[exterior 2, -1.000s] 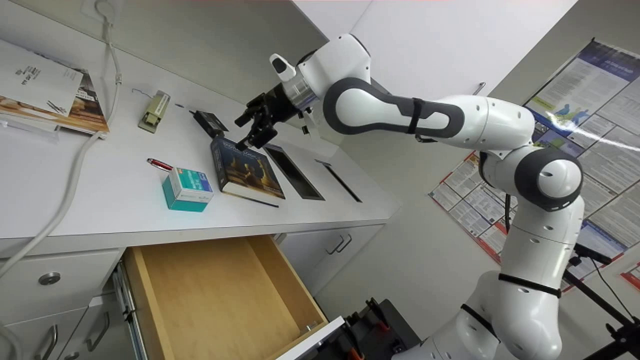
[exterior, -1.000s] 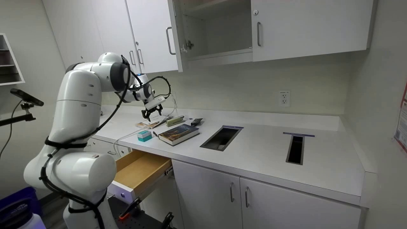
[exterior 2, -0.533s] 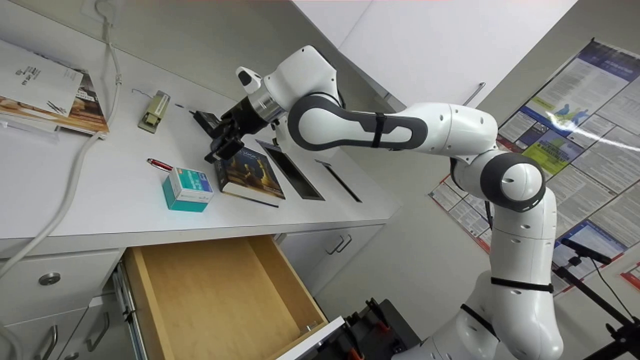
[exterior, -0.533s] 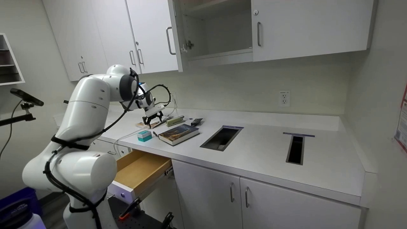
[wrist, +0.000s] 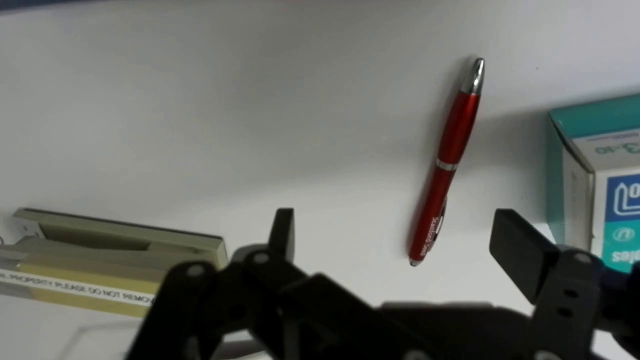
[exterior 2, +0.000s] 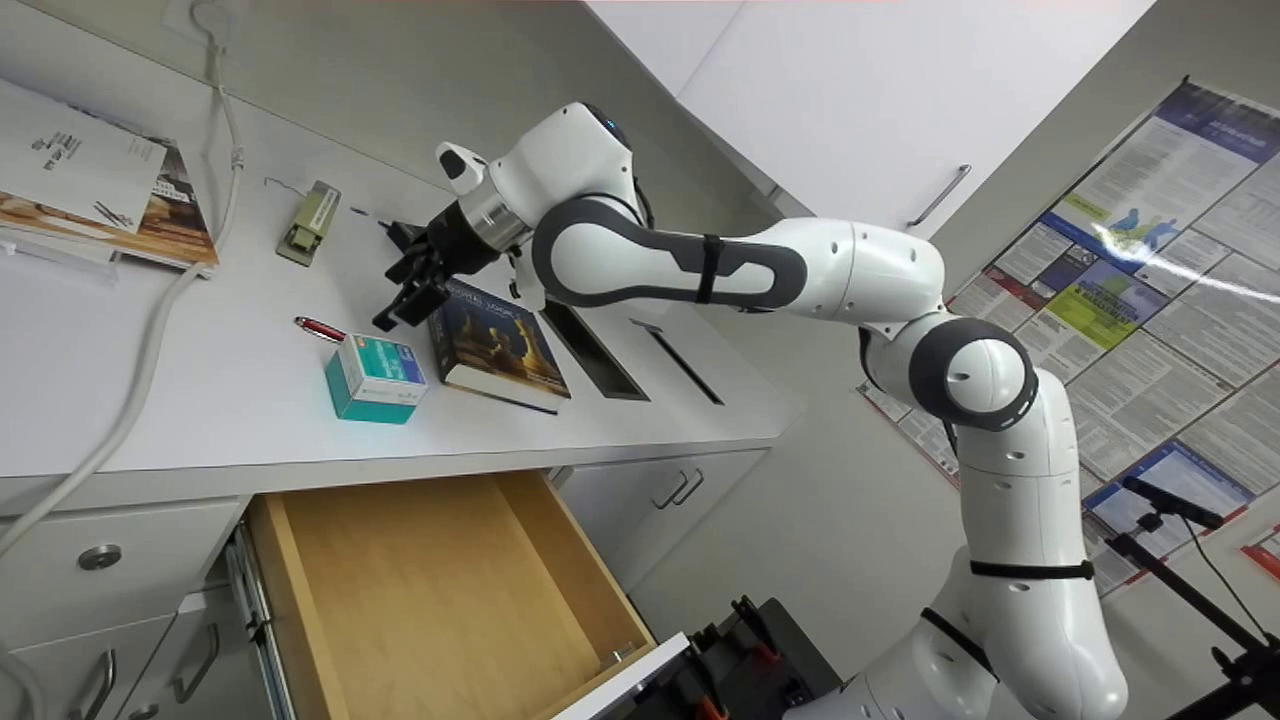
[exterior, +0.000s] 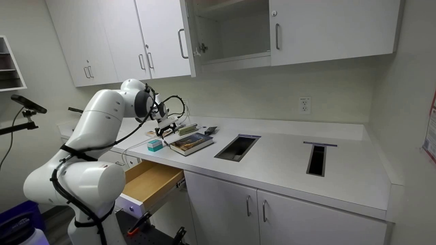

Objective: Put the pen in the top drawer under the book

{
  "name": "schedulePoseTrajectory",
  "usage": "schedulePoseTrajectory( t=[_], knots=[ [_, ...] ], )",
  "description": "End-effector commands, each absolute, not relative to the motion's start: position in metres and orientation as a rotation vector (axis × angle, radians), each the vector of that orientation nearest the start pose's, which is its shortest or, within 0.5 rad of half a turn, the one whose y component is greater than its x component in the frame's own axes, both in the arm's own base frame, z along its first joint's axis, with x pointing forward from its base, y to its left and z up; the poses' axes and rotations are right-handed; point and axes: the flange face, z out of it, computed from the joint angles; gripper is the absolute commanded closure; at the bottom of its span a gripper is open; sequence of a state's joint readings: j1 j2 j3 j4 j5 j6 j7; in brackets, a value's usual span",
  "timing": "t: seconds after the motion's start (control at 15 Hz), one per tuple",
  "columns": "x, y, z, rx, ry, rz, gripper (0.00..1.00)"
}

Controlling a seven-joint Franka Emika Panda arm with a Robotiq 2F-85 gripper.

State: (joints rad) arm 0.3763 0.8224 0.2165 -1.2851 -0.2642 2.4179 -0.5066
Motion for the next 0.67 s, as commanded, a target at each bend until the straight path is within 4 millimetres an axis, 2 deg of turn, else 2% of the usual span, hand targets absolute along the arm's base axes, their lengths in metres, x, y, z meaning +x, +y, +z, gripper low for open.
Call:
schedulePoseTrajectory(
  t=[0.0,0.6],
  knots=[
    [0.682,0.401,0.291,-2.631,-1.694,-0.498,0.00],
    [0.693,0.405,0.270,-2.633,-1.662,-0.419,0.00]
  ],
)
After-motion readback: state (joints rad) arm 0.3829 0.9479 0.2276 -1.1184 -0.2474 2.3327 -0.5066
